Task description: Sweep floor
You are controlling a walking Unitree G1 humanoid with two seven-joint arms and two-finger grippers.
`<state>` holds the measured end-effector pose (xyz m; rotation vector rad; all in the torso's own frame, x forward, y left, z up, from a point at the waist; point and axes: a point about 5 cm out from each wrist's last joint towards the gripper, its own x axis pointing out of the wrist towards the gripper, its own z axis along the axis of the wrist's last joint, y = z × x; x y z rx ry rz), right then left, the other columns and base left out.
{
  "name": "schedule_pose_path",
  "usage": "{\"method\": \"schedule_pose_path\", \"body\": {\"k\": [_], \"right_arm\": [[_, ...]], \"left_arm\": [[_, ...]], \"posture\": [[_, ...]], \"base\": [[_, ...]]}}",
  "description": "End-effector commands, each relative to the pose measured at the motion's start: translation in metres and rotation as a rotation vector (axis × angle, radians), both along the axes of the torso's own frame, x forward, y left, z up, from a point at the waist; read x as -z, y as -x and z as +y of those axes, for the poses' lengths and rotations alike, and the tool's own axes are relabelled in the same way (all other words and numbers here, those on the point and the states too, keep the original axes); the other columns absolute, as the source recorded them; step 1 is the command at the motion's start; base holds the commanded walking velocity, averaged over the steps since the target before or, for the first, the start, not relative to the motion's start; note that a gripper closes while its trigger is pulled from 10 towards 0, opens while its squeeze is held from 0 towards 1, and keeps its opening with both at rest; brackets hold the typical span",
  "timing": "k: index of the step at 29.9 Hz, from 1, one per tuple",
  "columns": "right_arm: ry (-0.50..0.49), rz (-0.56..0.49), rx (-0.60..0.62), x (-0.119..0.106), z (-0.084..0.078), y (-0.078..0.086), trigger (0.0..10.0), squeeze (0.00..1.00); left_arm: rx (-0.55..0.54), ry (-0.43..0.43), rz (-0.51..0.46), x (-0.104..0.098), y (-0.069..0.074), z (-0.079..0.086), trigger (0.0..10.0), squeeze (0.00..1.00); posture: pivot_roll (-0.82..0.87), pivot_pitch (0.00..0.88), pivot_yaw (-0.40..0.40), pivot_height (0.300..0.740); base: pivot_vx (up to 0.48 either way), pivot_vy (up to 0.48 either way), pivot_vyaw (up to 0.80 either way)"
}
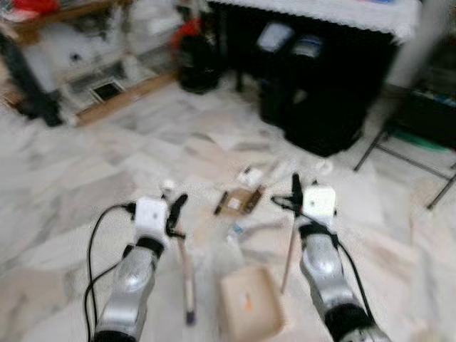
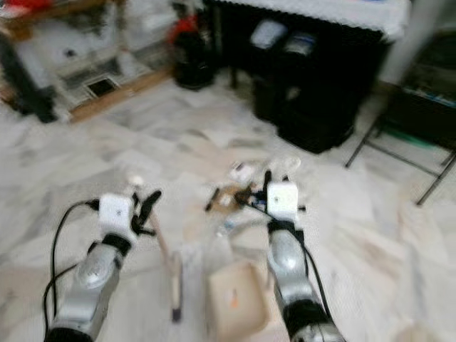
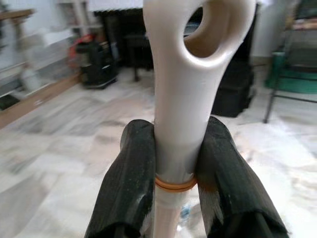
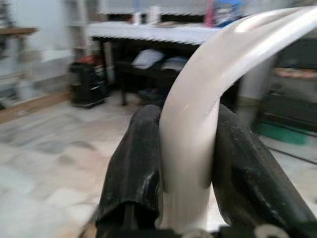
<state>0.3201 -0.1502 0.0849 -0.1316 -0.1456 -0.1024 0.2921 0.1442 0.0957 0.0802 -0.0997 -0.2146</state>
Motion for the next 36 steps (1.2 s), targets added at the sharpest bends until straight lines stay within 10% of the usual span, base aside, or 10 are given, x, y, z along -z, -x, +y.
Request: {"method": "schedule_pose_path", "body": {"k": [1, 36], "right_arm": [[0.014, -0.043, -0.02, -0.011, 0.005, -0.0052, 10.0, 0.0], [0.027, -0.061, -0.019, -0.0116, 0.005, -0.0035, 10.0, 0.0]], "left_arm": [[-0.015, -0.002, -0.033, -0.0082, -0.0029, 0.005, 10.0, 0.0], [-0.019, 0.006, -0.03, -0.0079, -0.0032, 0.0051, 10.0, 0.0]], "posture": [[0.1, 0.0, 0.049, 0.74], [0.1, 0.0, 0.047, 0.74]], "base": [[0.0, 0.0, -0.79], [0.0, 0.007, -0.53]]}}
